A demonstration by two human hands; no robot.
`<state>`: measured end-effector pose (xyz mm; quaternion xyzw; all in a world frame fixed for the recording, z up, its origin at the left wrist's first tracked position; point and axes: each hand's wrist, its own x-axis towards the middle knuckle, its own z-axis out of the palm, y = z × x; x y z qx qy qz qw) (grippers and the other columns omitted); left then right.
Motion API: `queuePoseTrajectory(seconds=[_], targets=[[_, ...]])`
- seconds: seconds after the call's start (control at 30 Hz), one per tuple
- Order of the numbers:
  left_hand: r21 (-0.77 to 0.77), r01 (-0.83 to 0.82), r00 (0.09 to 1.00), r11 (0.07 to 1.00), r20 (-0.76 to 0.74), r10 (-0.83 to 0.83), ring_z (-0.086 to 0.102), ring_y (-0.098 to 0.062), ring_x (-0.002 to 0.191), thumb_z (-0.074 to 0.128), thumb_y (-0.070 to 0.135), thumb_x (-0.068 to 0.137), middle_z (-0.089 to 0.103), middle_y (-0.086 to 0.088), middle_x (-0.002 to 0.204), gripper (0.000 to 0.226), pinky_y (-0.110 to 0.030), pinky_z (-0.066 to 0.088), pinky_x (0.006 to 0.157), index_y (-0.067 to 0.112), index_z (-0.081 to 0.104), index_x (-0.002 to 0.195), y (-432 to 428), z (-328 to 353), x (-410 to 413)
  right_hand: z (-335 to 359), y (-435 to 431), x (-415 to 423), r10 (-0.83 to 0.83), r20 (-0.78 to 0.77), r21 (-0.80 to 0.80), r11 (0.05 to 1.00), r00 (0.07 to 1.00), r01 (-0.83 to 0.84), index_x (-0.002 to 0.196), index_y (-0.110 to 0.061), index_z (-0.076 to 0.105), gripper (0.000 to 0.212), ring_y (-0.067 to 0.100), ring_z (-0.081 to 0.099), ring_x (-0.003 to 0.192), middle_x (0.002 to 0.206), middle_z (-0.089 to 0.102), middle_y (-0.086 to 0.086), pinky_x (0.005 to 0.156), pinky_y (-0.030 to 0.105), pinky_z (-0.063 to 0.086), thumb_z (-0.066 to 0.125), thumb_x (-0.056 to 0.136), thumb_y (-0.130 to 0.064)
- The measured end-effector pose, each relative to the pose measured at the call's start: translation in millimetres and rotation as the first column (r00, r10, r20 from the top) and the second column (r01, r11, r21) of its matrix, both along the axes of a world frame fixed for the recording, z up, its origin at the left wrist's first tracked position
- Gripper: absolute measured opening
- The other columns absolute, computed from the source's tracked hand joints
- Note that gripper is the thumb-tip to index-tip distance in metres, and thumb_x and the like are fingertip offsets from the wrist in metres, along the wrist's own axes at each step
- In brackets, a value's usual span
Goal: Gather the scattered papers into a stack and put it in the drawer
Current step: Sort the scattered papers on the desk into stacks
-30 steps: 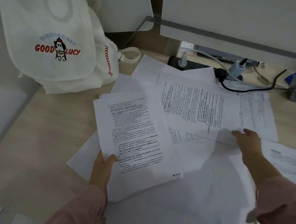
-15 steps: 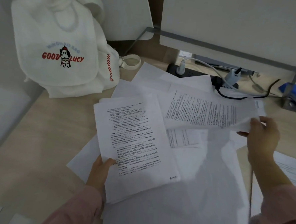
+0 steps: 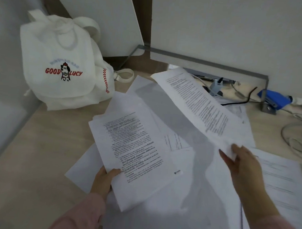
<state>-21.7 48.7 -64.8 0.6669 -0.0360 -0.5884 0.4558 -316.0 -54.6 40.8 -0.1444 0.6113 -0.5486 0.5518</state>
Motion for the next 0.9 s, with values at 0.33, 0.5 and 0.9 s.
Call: queuePoseTrajectory(seconds=[0.33, 0.5, 0.9], targets=[[-0.05, 0.028, 0.989, 0.998, -0.146, -0.035, 0.063, -0.024, 0.086, 0.066, 0.009, 0.076, 0.067, -0.008, 0.099, 0.045, -0.031, 0.055, 0.069, 0.008, 0.056, 0.12, -4, 18, -28, -55, 72, 67, 0.402, 0.071, 0.333, 0.853, 0.913, -0.402, 0.081, 0.001, 0.052, 0.006, 0.029, 0.065, 0.064, 0.077, 0.063, 0.024, 0.057, 0.029, 0.059, 0.055, 0.086, 0.002], [-0.091, 0.104, 0.987, 0.99, -0.117, -0.114, 0.063, -0.022, 0.104, 0.057, 0.033, 0.087, 0.068, -0.001, 0.114, 0.038, -0.035, 0.054, 0.078, 0.026, 0.054, 0.124, -4, 24, -35, -62, 95, 76, 0.588, 0.116, 0.394, 0.712, 0.8, -0.581, 0.099, 0.007, 0.056, 0.016, 0.021, 0.069, 0.063, 0.077, 0.071, 0.02, 0.059, 0.027, 0.058, 0.056, 0.087, -0.004], [0.038, 0.168, 0.973, 0.985, 0.156, -0.172, 0.057, -0.02, 0.077, 0.052, 0.003, 0.087, 0.062, -0.008, 0.091, 0.021, -0.028, 0.046, 0.064, 0.008, 0.057, 0.107, 2, 18, -15, -64, 84, 40, 0.602, -0.183, 0.416, 0.764, 0.777, -0.494, 0.095, -0.002, 0.058, 0.009, 0.024, 0.063, 0.075, 0.091, 0.066, 0.018, 0.072, 0.031, 0.052, 0.057, 0.088, -0.009]])
